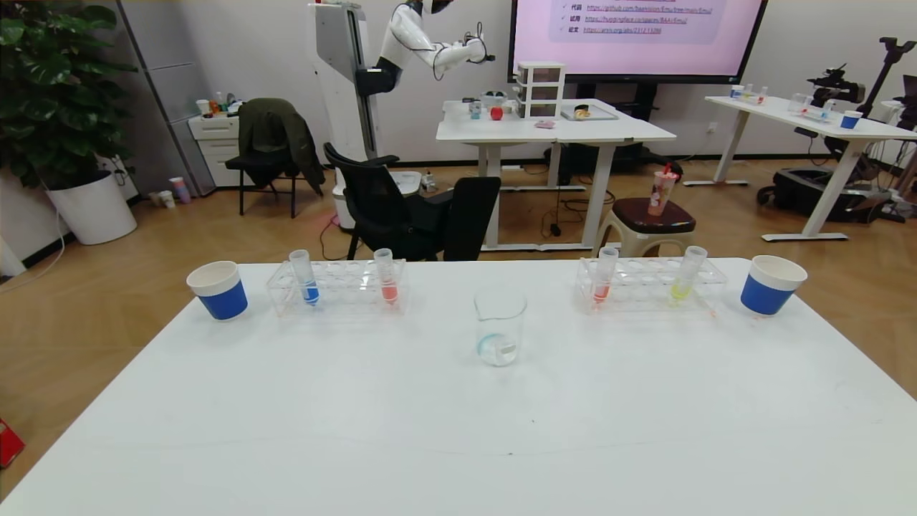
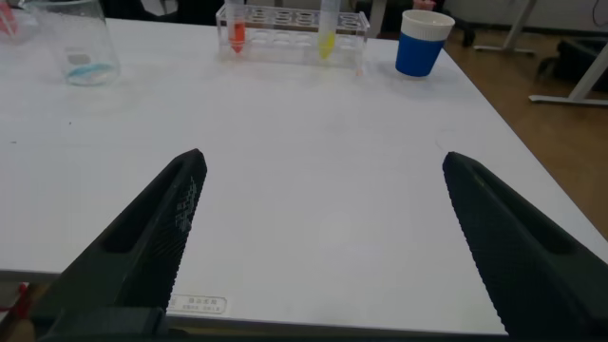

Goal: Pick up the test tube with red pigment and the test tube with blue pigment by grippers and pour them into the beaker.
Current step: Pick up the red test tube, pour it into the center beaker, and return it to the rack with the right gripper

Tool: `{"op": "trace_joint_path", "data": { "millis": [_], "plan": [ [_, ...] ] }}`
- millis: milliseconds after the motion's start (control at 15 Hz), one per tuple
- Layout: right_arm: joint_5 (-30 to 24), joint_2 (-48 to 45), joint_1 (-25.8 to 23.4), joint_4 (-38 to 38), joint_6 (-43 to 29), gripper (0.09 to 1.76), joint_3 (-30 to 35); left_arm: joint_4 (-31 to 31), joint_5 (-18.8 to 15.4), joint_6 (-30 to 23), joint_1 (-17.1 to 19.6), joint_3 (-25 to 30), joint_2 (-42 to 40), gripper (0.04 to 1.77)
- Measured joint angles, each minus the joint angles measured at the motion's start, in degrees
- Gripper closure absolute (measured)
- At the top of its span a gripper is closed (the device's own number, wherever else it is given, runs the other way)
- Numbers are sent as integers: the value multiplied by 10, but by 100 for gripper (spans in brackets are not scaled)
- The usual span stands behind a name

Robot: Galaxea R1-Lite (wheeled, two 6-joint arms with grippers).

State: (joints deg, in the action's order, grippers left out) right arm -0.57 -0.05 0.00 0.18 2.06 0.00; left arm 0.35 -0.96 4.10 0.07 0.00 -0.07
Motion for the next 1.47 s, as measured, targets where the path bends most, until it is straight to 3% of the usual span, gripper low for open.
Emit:
{"op": "trace_joint_path", "data": {
  "millis": [667,933,1200,1467],
  "plan": [
    [-1,0,-1,-10,2,11,-2,0,0,0,0,0,0,6],
    [0,12,-2,-5,2,11,-53,0,0,0,0,0,0,6],
    [-1,121,10,-41,1,11,-123,0,0,0,0,0,0,6],
    [-4,324,26,-189,0,11,-183,0,0,0,0,0,0,6]
  ]
}}
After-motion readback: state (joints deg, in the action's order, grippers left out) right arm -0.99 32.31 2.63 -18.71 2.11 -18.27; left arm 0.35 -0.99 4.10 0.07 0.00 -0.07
